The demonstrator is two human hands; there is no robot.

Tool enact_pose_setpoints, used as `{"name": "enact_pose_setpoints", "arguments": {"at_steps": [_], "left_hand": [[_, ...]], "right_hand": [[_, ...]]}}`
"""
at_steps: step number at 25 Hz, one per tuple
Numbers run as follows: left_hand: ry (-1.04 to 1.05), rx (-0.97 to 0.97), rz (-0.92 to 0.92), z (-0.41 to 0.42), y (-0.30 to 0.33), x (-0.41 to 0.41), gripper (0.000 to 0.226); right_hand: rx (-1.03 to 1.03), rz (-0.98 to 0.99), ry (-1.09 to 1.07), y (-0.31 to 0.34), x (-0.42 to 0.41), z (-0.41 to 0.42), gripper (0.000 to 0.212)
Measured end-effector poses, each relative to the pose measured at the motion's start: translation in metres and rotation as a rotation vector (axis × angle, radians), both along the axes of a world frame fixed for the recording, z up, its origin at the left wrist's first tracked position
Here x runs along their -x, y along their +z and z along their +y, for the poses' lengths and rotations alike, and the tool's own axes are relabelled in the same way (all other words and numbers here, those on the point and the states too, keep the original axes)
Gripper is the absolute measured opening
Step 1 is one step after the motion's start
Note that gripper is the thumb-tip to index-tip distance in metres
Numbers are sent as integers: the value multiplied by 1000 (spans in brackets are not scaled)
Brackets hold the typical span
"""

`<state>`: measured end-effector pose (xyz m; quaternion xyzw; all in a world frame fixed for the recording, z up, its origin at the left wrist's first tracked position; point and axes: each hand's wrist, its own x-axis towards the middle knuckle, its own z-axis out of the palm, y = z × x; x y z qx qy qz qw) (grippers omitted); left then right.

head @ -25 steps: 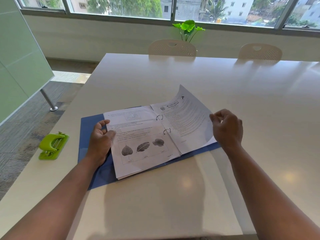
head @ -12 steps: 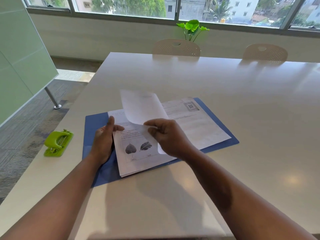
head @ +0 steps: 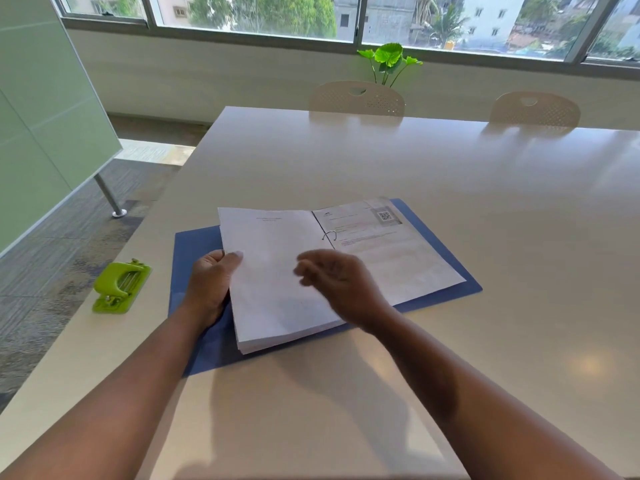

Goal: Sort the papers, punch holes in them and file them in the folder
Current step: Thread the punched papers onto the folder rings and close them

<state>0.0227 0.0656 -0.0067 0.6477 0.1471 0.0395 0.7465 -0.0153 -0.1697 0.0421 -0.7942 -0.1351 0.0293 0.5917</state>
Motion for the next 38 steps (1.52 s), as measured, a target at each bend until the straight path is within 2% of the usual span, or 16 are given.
{"name": "enact_pose_setpoints", "arguments": {"at_steps": [3,6,9,13,15,17,19,20,24,25,27,28,31,35,38], "left_hand": [[6,-24,-3,1,-2,-1,9],[18,-60,-9,0,-2,-2,5],[34,-68,-8,-2,-1,-2,4],[67,-117,-1,1,-3,-3,15],[86,-152,-9,0,-3,-4,21],[105,-164,-19,-4,0,-3,28],[112,-148,-32,-5,0,-2,36],[109,-143,-34,-4,-1,-2,39],[86,-140,-39,-1,-5,-4,45],[85,-144,-40,-1,-6,-5,47],[78,-148,-46,-1,-6,-4,49],[72,-146,-48,-2,-6,-3,49],[59,-143,-65,-2,-5,-2,46],[19,-181,-61,2,-8,-5,33],[-2,-160,-34,-1,-8,-3,18]], "right_hand": [[153,-51,-319,-3,-21,-39,25],[330,-5,-516,-8,-29,-83,32],[475,47,-610,-21,-32,-116,44],[742,204,-733,-28,-37,-150,75],[849,305,-712,-29,-37,-160,92],[875,338,-677,-33,-38,-165,100],[782,298,-669,-35,-42,-168,99],[673,274,-692,-36,-45,-169,95],[8,197,-890,-33,-46,-166,79],[-186,210,-913,-30,-45,-163,65],[-476,235,-909,-28,-49,-159,18],[-539,235,-902,-25,-49,-156,9],[-606,159,-806,-11,-49,-140,19],[-562,38,-626,11,-42,-116,32],[-524,-17,-437,21,-36,-98,25]]}}
